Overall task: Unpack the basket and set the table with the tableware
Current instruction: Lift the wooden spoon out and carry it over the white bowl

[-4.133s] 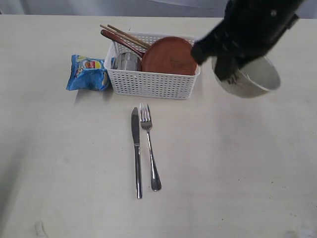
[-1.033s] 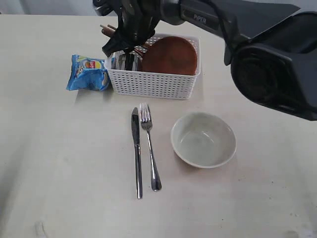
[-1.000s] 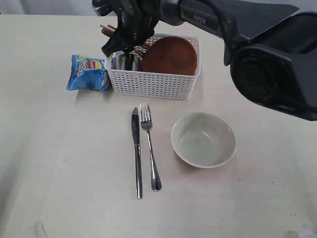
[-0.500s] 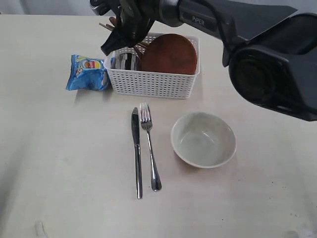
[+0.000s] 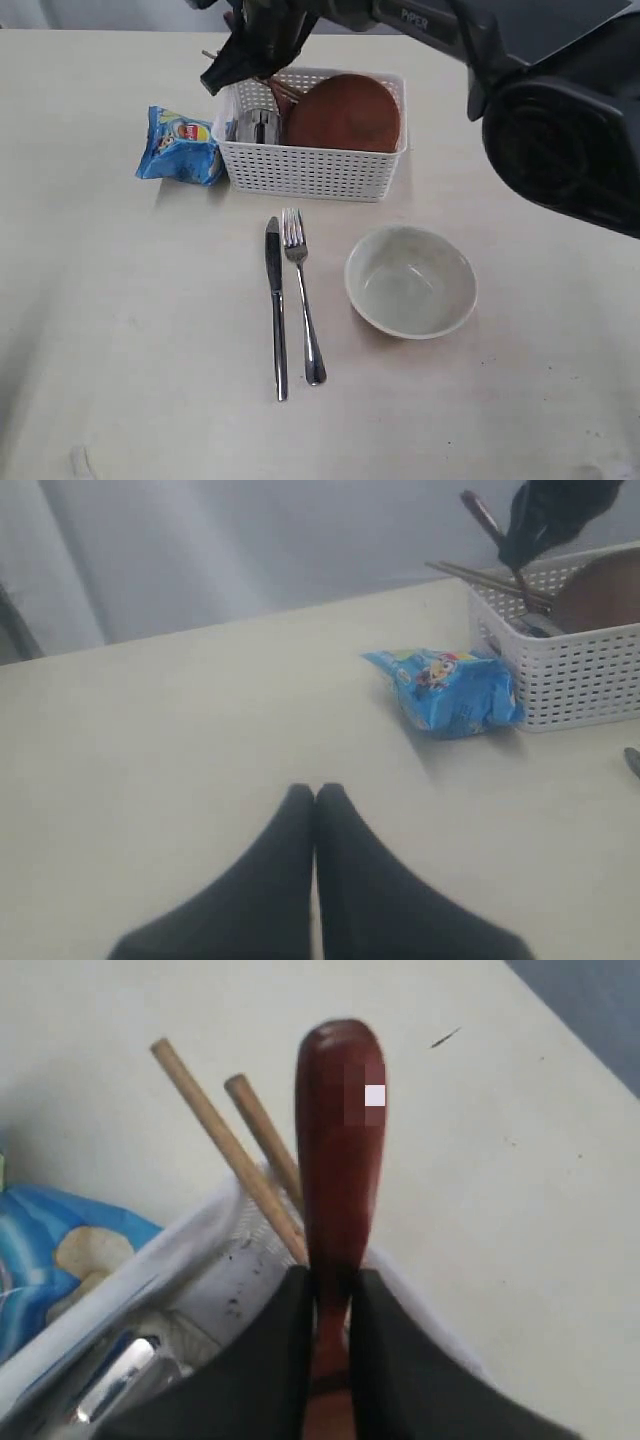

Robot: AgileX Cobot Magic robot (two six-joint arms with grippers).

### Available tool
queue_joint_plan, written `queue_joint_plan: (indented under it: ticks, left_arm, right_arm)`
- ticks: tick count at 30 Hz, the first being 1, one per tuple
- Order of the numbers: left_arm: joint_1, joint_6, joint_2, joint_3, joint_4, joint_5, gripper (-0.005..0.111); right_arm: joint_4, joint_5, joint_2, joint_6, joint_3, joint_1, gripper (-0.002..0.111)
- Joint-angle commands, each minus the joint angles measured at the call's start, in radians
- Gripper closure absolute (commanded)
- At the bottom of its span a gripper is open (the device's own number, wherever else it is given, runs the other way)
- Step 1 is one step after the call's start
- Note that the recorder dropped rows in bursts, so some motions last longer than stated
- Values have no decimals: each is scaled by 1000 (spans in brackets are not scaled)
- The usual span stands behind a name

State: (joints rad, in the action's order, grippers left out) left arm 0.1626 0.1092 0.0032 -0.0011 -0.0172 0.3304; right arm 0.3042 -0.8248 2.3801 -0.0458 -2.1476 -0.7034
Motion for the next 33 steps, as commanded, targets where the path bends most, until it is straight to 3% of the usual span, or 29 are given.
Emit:
queue_joint_plan:
  ticks: [1,15,18,33]
  left_arm:
    - [6,-1,-3,1,6,-7,107]
    - [6,-1,-3,1,4,-7,107]
    - [6,-1,-3,1,4,-7,107]
    - [6,-5,-3,1,4,-7,107]
  right_arm:
    - [1,-26,-64,9,-4,1,109]
    - [41,-134,-248,34,-4,1,109]
    - [39,-244,-261,46,19,3,109]
    - [-116,-197,-807,-11,746,74,109]
